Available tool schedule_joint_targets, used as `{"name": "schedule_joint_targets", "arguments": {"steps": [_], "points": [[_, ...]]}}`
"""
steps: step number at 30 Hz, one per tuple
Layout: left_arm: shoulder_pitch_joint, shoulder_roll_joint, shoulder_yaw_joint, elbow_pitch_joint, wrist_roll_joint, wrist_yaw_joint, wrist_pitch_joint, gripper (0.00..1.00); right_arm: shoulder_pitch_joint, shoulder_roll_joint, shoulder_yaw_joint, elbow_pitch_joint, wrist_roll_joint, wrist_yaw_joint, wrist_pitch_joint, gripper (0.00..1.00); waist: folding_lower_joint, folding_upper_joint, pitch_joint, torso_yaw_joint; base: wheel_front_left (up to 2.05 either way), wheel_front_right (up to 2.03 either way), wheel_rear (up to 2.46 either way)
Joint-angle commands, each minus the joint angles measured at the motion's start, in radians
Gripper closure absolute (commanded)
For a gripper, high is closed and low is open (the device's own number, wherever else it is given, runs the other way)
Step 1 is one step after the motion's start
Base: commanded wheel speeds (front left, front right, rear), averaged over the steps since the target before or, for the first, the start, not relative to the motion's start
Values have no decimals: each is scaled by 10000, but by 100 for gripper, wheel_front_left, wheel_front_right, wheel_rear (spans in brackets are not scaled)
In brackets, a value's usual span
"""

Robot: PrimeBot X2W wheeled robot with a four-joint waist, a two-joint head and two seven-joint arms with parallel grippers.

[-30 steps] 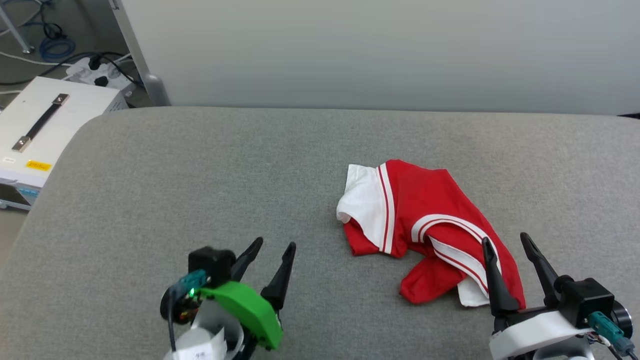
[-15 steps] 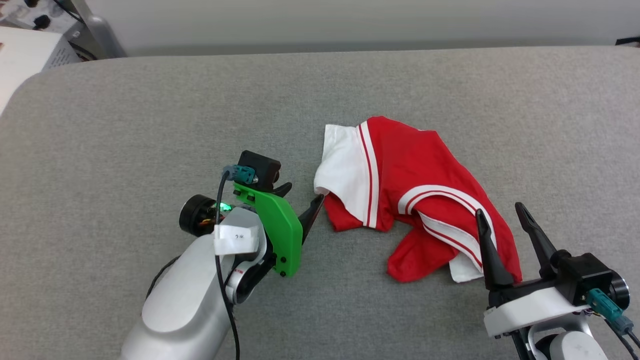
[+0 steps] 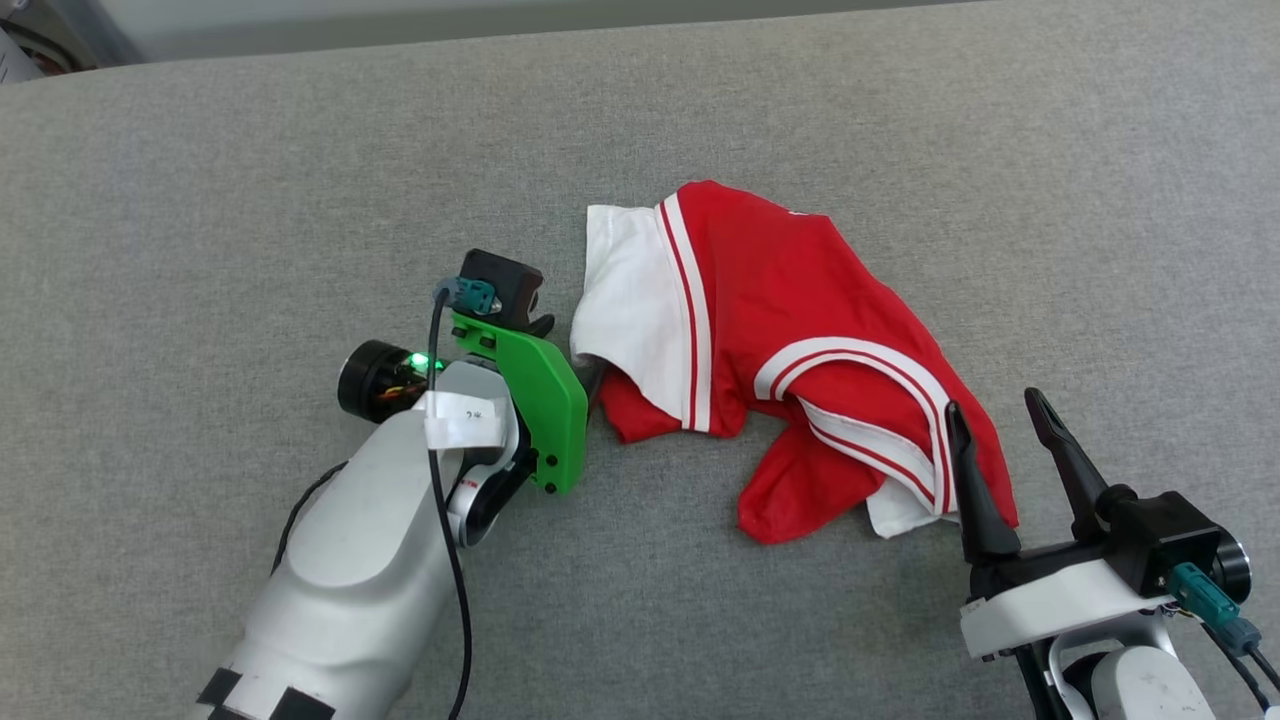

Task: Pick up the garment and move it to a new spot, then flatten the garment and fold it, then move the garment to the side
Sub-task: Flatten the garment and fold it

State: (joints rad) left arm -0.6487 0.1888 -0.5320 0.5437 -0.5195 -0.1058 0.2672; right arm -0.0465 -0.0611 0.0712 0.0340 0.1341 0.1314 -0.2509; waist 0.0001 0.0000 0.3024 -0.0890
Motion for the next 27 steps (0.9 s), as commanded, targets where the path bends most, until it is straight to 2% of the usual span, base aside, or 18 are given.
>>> {"name": "schedule_joint_targets", "arguments": {"steps": [1, 7, 12, 20, 27], "points": [[-246, -39, 39, 95, 92, -27, -162, 100, -205, 52, 0, 47, -103, -7, -65, 0, -1, 0, 23, -2, 0, 0, 0], [-329, -4, -64, 275, 104, -99, -841, 100, -193, 77, -69, 187, -102, -7, -87, 0, -1, 0, -170, 167, 0, 0, 0], [66, 269, 284, 33, 125, 156, -1997, 100, -83, 88, -150, 361, -72, -7, -98, 0, -1, 0, -727, 525, 0, 0, 0], [1342, 1409, 1072, -1090, -17, 742, -2891, 100, 223, 95, -336, 584, -30, -7, -103, 0, -1, 0, -1678, 1305, 0, 0, 0], [3055, 2266, 1416, -1897, -362, 1104, -2537, 100, 425, 102, -387, 767, 0, -7, -104, 0, -1, 0, -2035, 1741, 0, 0, 0]]}}
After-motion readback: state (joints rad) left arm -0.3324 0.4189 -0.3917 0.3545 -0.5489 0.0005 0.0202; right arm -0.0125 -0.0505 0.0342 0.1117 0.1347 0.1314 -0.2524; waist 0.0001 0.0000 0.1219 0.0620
